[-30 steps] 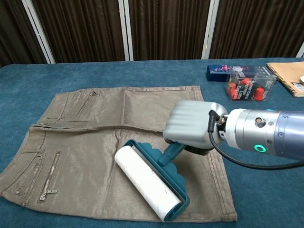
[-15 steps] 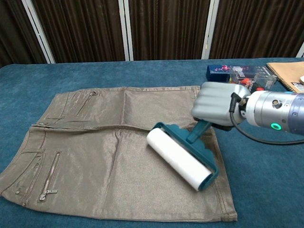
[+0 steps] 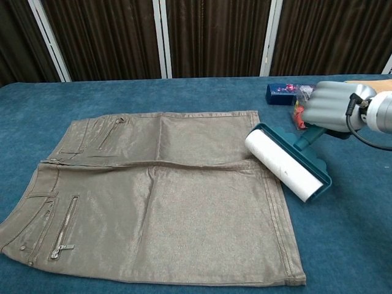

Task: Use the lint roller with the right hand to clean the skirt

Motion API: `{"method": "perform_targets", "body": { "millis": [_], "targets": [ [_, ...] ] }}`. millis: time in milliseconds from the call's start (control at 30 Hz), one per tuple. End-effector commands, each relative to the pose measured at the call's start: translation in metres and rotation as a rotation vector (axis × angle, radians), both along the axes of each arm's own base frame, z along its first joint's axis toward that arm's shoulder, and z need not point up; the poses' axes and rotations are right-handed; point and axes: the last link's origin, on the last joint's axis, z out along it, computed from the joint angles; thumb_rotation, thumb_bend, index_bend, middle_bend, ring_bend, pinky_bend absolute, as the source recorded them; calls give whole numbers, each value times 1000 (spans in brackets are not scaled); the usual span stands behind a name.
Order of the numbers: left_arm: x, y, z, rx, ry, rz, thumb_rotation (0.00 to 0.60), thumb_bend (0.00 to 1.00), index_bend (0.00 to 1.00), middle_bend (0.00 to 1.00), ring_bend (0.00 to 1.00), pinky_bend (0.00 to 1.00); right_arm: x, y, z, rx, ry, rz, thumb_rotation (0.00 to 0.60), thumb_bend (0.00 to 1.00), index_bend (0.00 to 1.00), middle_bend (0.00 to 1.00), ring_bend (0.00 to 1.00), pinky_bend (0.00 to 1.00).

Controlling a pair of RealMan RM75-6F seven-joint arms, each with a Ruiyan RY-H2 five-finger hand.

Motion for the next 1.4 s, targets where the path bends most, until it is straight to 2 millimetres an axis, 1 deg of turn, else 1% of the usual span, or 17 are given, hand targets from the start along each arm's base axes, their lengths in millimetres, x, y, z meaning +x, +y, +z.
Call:
{"method": "perform_targets", "body": {
  "millis": [33, 200, 233, 267, 300, 333, 367, 400, 467, 567, 767, 800, 900, 1000, 1167, 1300, 1400],
  "targets": [
    [0, 0, 0, 1, 0, -1, 600, 0, 0, 0, 0, 0, -14, -2, 7, -16, 5, -35, 600, 990, 602, 582, 482, 551],
    [1, 0, 0, 0, -2, -3, 600, 0, 0, 0, 0, 0, -41, -5, 19, -54, -1, -113, 600, 959, 593, 580, 468, 551],
    [1, -1, 0, 0, -3, -4, 600, 0, 0, 0, 0, 0, -46, -6, 21, -61, -11, -134, 600, 839, 543, 554, 433, 551],
    [1, -1, 0, -1, -3, -6, 600, 0, 0, 0, 0, 0, -50, -6, 23, -65, -19, -151, 600, 609, 426, 491, 371, 552],
    [2, -1, 0, -2, -3, -7, 600, 0, 0, 0, 0, 0, -54, -6, 24, -66, -21, -159, 600, 418, 321, 426, 315, 551],
    [2, -2, 0, -2, -3, -9, 600, 0, 0, 0, 0, 0, -57, -6, 26, -64, -21, -166, 600, 175, 159, 310, 224, 546],
    [3, -2, 0, -3, -4, -10, 600, 0, 0, 0, 0, 0, -60, -6, 28, -63, -23, -176, 600, 35, 50, 212, 150, 541],
    [3, -2, 0, -3, -5, -12, 600, 0, 0, 0, 0, 0, -63, -5, 29, -63, -30, -189, 600, 3, 15, 164, 116, 538],
    [4, -3, 0, -4, -7, -15, 600, 0, 0, 0, 0, 0, -65, -2, 33, -68, -65, -209, 600, 0, 0, 102, 86, 534],
    [6, -3, -1, -6, -10, -20, 600, 0, 0, 0, 0, 0, -63, 2, 40, -81, -106, -209, 600, 0, 0, 78, 85, 534],
    [10, -6, 3, -4, -27, -40, 600, 0, 0, 0, 0, 0, -56, 23, 76, -136, -231, -195, 600, 0, 0, 77, 85, 527],
    [10, -7, 4, -2, -31, -45, 600, 0, 0, 0, 0, 0, -55, 28, 85, -151, -262, -190, 600, 0, 0, 77, 85, 505],
    [14, -9, 8, 9, -38, -67, 600, 0, 0, 0, 0, 0, -54, 51, 110, -187, -368, -183, 600, 0, 0, 69, 81, 328],
    [17, -12, 10, 15, -49, -92, 600, 0, 0, 0, 0, 0, -55, 76, 130, -211, -487, -176, 600, 0, 0, 13, 17, 210],
    [21, -19, 12, 20, -47, -137, 600, 0, 0, 0, 0, 0, -64, 121, 146, -218, -693, -166, 600, 0, 0, 0, 0, 23],
    [25, -26, 12, 37, -27, -188, 600, 0, 0, 0, 0, 0, -75, 150, 147, -233, -823, -187, 600, 0, 0, 0, 0, 0],
    [27, -31, 13, 45, -34, -210, 600, 0, 0, 0, 0, 0, -84, 164, 146, -255, -887, -202, 600, 0, 0, 0, 0, 0]
  ]
}}
